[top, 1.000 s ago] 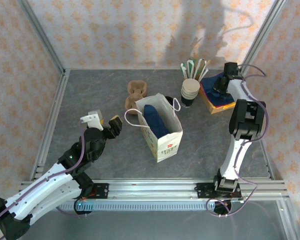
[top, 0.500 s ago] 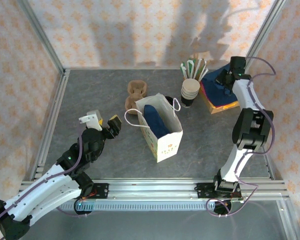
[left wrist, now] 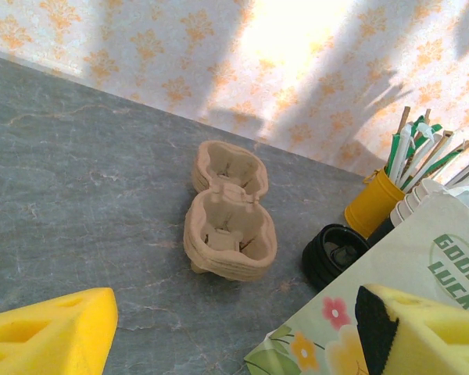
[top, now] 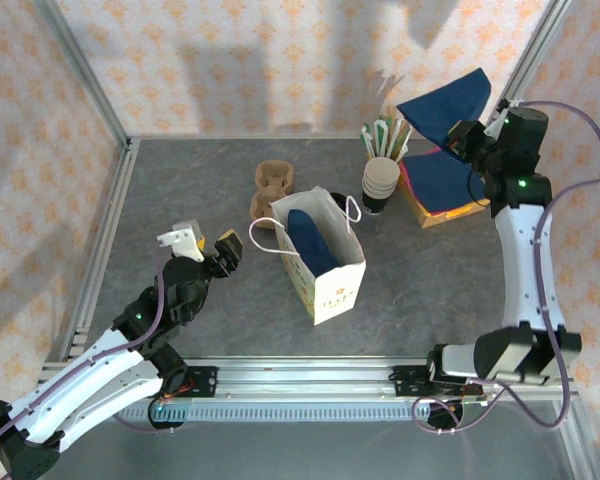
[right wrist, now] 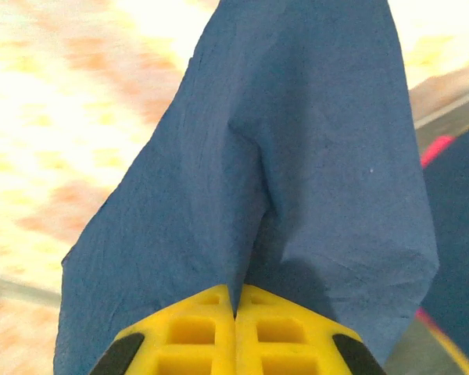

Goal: Pack the takeout coffee

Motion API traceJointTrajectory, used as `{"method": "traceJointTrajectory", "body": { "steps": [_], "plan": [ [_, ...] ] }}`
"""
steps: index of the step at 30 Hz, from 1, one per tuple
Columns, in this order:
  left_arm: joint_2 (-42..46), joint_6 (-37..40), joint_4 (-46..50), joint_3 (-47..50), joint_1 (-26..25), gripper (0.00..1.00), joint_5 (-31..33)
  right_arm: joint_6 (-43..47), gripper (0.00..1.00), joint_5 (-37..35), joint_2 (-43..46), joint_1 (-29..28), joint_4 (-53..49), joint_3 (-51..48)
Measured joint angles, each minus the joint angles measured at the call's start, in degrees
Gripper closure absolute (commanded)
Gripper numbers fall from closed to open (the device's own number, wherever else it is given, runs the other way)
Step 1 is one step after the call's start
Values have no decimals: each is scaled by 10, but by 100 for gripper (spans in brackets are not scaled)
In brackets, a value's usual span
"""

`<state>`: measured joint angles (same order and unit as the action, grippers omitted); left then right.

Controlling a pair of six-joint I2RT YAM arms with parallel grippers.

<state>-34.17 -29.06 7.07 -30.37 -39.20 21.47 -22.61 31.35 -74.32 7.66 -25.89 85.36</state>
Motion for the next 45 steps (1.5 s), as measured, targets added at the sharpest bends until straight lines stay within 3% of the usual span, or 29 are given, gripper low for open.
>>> {"method": "traceJointTrajectory", "body": {
  "steps": [5, 11, 17, 23, 30, 45],
  "plan": [
    [0, 0, 0, 0, 0, 19, 0, -44, 100, 114, 45, -25, -2, -13],
    [0, 0, 0, 0, 0, 19, 0, -87, 100, 206, 81, -140, -7, -34],
    [2, -5, 0, 0, 0, 19, 0, -135, 100, 240, 125, -242, -5, -63],
    [2, -9, 0, 0, 0, 19, -2, -165, 100, 234, 148, -333, -1, -99],
    [2, -11, 0, 0, 0, 19, -5, -163, 100, 175, 138, -429, -7, -116],
    [2, -11, 0, 0, 0, 19, -5, -141, 100, 105, 95, -538, -28, -42]
  ]
}}
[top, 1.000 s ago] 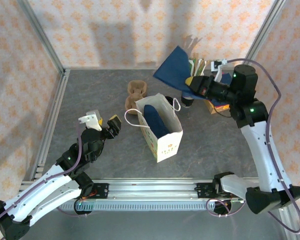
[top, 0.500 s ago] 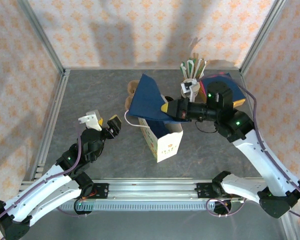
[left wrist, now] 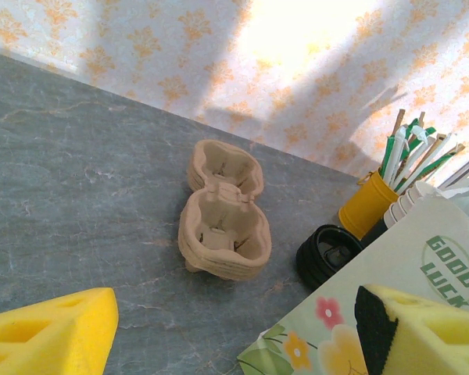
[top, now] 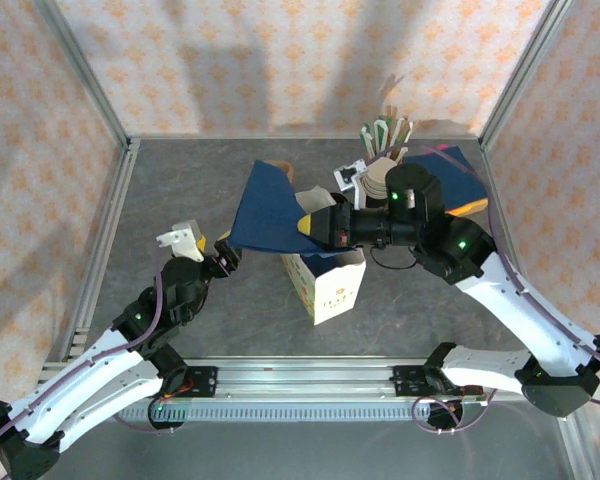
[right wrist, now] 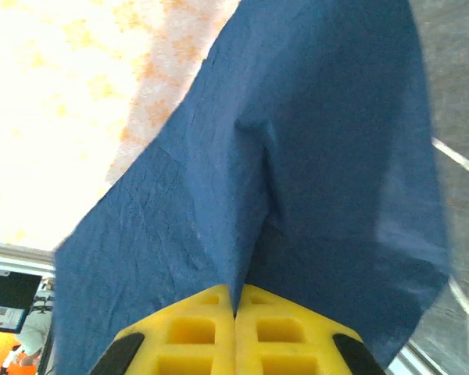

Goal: Pack the takeout coffee

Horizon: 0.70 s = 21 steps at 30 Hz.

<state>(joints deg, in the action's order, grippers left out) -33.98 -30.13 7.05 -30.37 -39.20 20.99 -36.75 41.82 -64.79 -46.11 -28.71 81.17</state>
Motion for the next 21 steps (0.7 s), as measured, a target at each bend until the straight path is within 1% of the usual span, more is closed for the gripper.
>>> {"method": "traceJointTrajectory", "body": {
  "steps": [5, 7, 14, 21],
  "plan": [
    [0, 0, 0, 0, 0, 19, 0, 11, 100, -12, -1, -5, 0, 13],
    [0, 0, 0, 0, 0, 19, 0, 20, 100, -27, -3, -5, -4, 13],
    [0, 0, 0, 0, 0, 19, 0, 58, 100, -142, -30, -6, -70, 13],
    [0, 0, 0, 0, 0, 19, 0, 87, 100, -217, -67, -6, -124, 7]
  ]
}}
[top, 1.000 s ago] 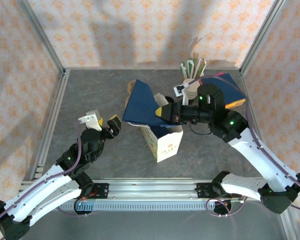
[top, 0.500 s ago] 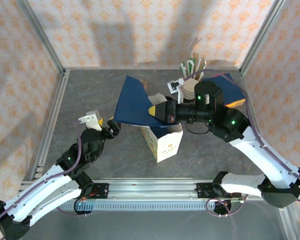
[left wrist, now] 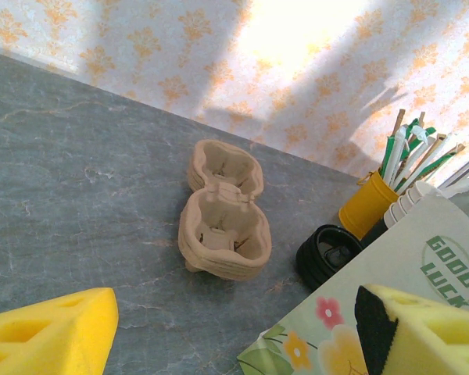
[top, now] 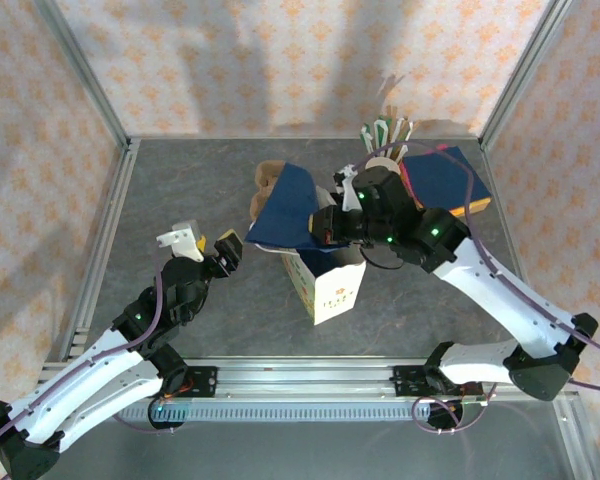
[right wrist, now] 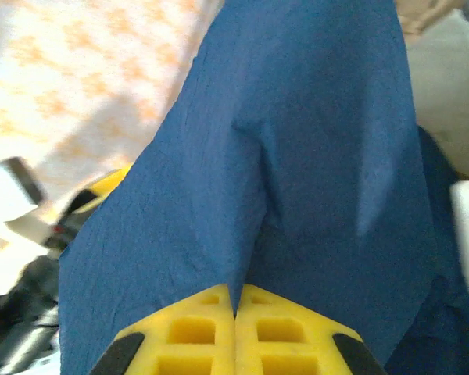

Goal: Pack the takeout coffee

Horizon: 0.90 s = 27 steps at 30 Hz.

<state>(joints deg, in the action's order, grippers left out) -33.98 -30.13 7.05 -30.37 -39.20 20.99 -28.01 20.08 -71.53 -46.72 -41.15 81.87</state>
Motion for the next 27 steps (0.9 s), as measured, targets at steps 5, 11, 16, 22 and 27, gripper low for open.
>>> {"method": "traceJointTrajectory", "body": {
  "steps": [5, 11, 16, 22, 27],
  "plan": [
    [0, 0, 0, 0, 0, 19, 0, 20, 100, -32, -28, 0, -35, -7],
    [0, 0, 0, 0, 0, 19, 0, 35, 100, -69, -61, 0, -83, -17],
    [0, 0, 0, 0, 0, 19, 0, 41, 100, -92, -78, 0, -123, -19],
    [-3, 0, 0, 1, 0, 19, 0, 41, 100, -105, -91, -3, -146, -20],
    [-7, 0, -2, 2, 0, 19, 0, 41, 100, -129, -121, -17, -167, -19]
  ]
}}
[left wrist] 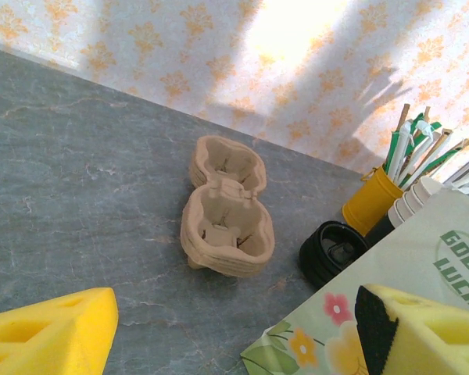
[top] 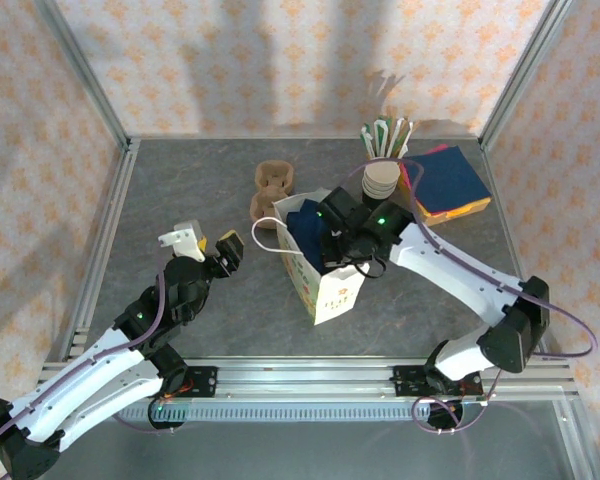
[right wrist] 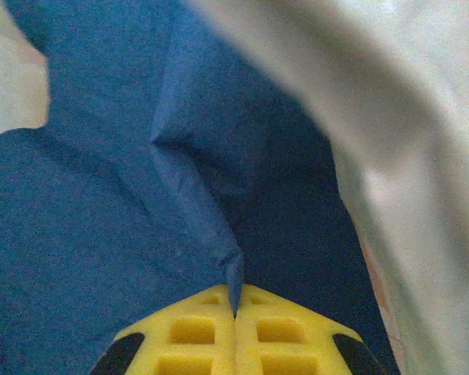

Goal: Pack the takeout coffee

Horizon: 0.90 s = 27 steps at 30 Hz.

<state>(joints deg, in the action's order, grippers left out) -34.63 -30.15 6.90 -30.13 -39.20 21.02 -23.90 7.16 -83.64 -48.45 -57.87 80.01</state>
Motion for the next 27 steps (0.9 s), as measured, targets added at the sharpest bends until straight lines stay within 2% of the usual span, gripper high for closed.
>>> {"method": "traceJointTrajectory", "body": {
  "steps": [3, 6, 10, 17, 27],
  "plan": [
    [0, 0, -3, 4, 0, 19, 0, 0, 100, -9, -10, -8, -10, 4],
    [0, 0, -4, 10, 0, 19, 0, -2, 93, -13, -12, -10, -17, 15],
    [0, 0, -7, 16, 0, 19, 0, -3, 78, -15, -15, -10, -25, 43],
    [1, 0, -7, 17, 0, 19, 0, 1, 59, -19, -15, -10, -28, 116],
    [4, 3, -4, 15, 0, 17, 8, 7, 53, -47, -1, -10, -3, 186]
  ]
}}
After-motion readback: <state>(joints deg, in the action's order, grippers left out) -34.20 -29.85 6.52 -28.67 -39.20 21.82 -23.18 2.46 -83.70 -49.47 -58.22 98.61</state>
